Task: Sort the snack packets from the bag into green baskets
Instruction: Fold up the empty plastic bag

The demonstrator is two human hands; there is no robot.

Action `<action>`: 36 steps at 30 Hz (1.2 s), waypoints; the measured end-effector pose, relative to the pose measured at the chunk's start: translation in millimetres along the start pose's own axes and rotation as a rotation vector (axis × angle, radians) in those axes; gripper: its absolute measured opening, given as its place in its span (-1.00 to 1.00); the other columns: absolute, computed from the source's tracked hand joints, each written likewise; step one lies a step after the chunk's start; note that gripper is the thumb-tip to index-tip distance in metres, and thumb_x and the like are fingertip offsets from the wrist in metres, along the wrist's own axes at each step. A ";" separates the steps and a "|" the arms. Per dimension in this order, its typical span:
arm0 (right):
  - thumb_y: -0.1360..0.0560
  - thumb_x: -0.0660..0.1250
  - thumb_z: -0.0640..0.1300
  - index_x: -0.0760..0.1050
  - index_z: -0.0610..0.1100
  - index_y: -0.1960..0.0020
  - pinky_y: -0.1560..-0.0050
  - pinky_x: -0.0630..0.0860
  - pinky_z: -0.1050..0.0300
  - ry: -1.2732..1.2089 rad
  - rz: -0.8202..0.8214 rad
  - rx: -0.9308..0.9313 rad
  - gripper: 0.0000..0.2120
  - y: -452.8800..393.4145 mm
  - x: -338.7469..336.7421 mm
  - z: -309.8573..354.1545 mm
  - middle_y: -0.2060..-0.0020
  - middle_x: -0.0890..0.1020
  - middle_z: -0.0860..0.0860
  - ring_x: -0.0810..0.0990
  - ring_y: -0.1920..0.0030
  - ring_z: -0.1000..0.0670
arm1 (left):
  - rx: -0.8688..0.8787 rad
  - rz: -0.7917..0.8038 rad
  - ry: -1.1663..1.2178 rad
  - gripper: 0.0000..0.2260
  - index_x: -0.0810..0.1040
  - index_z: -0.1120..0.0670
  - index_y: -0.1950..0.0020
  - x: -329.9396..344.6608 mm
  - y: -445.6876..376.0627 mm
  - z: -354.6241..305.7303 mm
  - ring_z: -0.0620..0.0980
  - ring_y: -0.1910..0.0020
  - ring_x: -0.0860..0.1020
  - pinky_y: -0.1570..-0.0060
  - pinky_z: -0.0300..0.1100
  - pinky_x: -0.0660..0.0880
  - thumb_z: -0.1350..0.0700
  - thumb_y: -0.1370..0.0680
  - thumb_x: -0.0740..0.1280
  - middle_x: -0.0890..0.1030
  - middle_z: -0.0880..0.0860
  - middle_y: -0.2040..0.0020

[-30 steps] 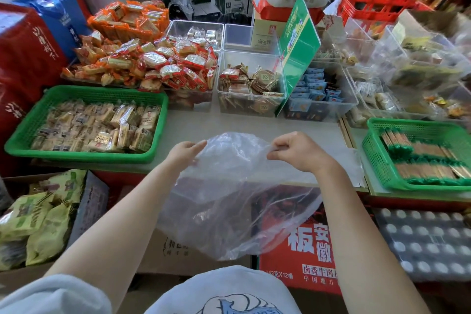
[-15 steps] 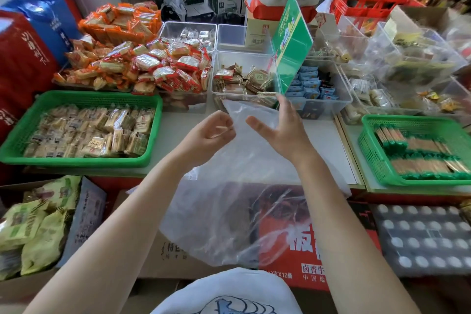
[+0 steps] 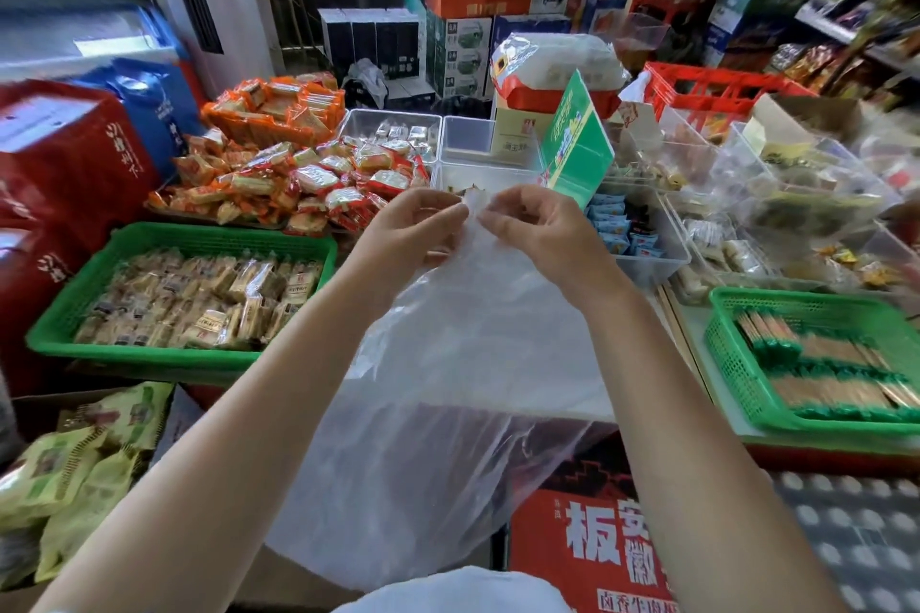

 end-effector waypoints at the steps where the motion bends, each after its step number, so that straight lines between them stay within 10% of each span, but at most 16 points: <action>1: -0.53 0.47 -0.15 0.62 0.02 0.11 -0.03 0.59 -0.13 -0.012 -0.010 -0.009 -0.91 0.3 0.2 2.0 0.20 0.60 -0.03 0.56 0.14 0.01 | 0.011 -0.020 -0.080 -0.91 0.61 0.11 -0.02 -3.3 -1.0 -2.2 0.01 0.17 0.61 0.11 -0.14 0.60 0.14 -0.55 0.44 0.67 0.05 0.18; 5: -0.52 0.48 -0.06 0.61 -0.06 0.03 -0.08 0.58 -0.03 0.086 0.021 -0.039 -0.91 -1.2 0.4 10.5 0.13 0.64 -0.01 0.61 0.07 0.01 | 0.146 -0.054 -0.296 -0.98 0.67 0.13 0.05 -5.7 -1.8 -27.1 -0.06 0.21 0.60 0.07 -0.12 0.59 0.19 -0.55 0.44 0.67 0.06 0.18; 10: -0.36 0.40 0.38 0.56 0.03 -0.19 -0.23 0.54 0.03 0.175 0.124 -0.006 -0.44 -6.7 -1.4 22.2 -0.16 0.64 0.06 0.59 -0.21 0.09 | 0.444 0.044 -0.720 -0.98 0.61 0.05 0.05 20.0 8.8 -74.8 -0.25 0.22 0.56 0.17 -0.38 0.50 0.16 -0.57 0.42 0.62 -0.13 0.19; 14: -0.45 0.44 0.26 0.70 -0.03 0.06 0.02 0.52 -0.29 0.261 0.175 -0.084 -0.65 -11.0 -3.3 51.4 0.18 0.69 -0.08 0.60 0.11 -0.28 | 0.573 -0.018 -0.748 -0.96 0.56 0.09 0.02 23.5 18.4 -95.9 -0.22 0.21 0.60 0.12 -0.35 0.54 0.22 -0.59 0.37 0.61 -0.15 0.20; 20: -0.56 0.42 -0.18 0.67 -0.20 0.09 0.16 0.61 0.24 0.024 -0.116 -0.169 -0.89 -17.8 -31.1 80.0 0.34 0.69 -0.03 0.67 0.32 0.04 | 0.384 0.022 -0.662 -0.95 0.64 0.10 0.12 -3.9 4.9 -78.8 -0.17 0.30 0.61 0.11 -0.19 0.58 0.18 -0.54 0.46 0.67 -0.07 0.25; 31: -0.59 0.34 -0.09 0.56 -0.09 0.14 0.07 0.57 -0.04 0.036 -0.722 -0.293 -0.85 6.1 -131.6 110.2 0.26 0.61 0.01 0.57 0.18 0.03 | 0.188 0.050 -0.814 -0.85 0.72 0.12 0.01 -60.1 0.3 -78.4 0.03 0.27 0.70 0.20 -0.12 0.61 0.07 -0.55 0.42 0.74 0.00 0.20; 36: -0.43 0.46 0.04 0.36 -0.19 -0.43 -0.37 0.35 -0.22 0.838 -0.803 -0.451 -0.34 20.4 -107.5 142.8 -0.32 0.47 -0.15 0.44 -0.34 -0.15 | 0.257 -0.006 -1.011 -0.87 0.70 0.05 -0.01 -53.4 -3.5 -93.6 -0.09 0.31 0.68 0.12 -0.07 0.66 0.04 -0.57 0.39 0.70 -0.07 0.23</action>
Point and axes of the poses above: each hand's wrist, its own y-axis away from the middle knuckle, its own x-axis out of the palm, z = x × y, the point moved 10 cm from there along -y, towards the middle knuckle
